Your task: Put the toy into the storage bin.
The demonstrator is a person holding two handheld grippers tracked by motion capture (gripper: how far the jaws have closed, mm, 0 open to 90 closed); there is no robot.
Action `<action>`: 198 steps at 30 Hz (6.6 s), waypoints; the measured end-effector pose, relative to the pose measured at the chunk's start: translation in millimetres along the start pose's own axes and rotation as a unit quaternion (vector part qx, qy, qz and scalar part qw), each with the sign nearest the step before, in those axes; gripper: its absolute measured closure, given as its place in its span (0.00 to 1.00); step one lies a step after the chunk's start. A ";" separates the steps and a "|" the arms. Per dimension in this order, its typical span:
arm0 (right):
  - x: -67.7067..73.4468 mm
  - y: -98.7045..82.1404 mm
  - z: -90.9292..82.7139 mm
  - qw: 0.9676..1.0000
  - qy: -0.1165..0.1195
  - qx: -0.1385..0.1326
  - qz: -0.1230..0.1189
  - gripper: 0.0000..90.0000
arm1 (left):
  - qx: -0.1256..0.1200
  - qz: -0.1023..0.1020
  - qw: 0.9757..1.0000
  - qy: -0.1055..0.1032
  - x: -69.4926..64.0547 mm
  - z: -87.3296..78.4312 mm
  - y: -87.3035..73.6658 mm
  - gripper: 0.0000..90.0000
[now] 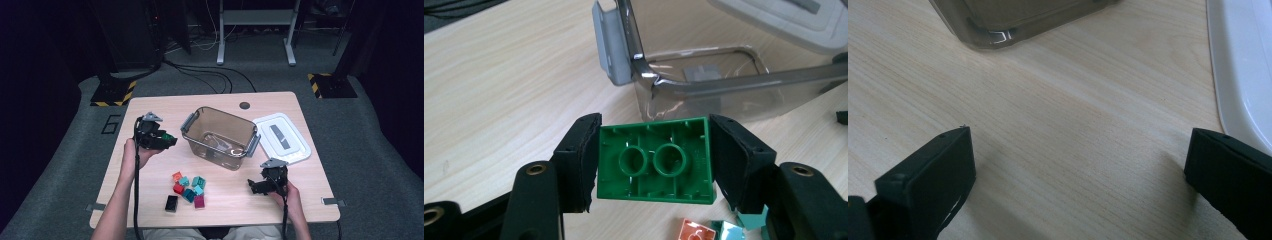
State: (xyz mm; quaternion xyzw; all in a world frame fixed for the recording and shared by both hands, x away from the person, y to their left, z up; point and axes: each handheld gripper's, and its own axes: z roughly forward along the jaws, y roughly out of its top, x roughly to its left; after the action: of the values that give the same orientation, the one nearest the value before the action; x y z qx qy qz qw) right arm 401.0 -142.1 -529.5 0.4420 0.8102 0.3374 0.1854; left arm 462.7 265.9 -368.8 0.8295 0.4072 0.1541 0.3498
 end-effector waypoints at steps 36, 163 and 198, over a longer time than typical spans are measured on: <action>-0.2 0.8 0.4 1.000 0.004 0.000 0.002 0.00 | -0.002 0.056 0.998 -0.005 -37.1 27.0 79.0 0.45; 0.0 -2.1 -1.9 1.000 -0.003 0.000 0.000 0.00 | 0.070 -0.056 0.996 0.026 -4.5 77.7 -98.7 0.04; 0.3 -2.2 -2.0 1.000 -0.003 0.000 0.002 0.00 | 0.075 -0.018 0.997 0.008 -15.4 75.3 -104.1 0.65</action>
State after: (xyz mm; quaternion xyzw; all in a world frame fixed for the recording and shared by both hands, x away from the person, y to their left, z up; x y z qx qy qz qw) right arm 398.3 -143.5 -529.6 0.4446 0.8086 0.3366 0.1877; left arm 434.7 263.6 -495.1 0.8445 0.4355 0.1237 0.2860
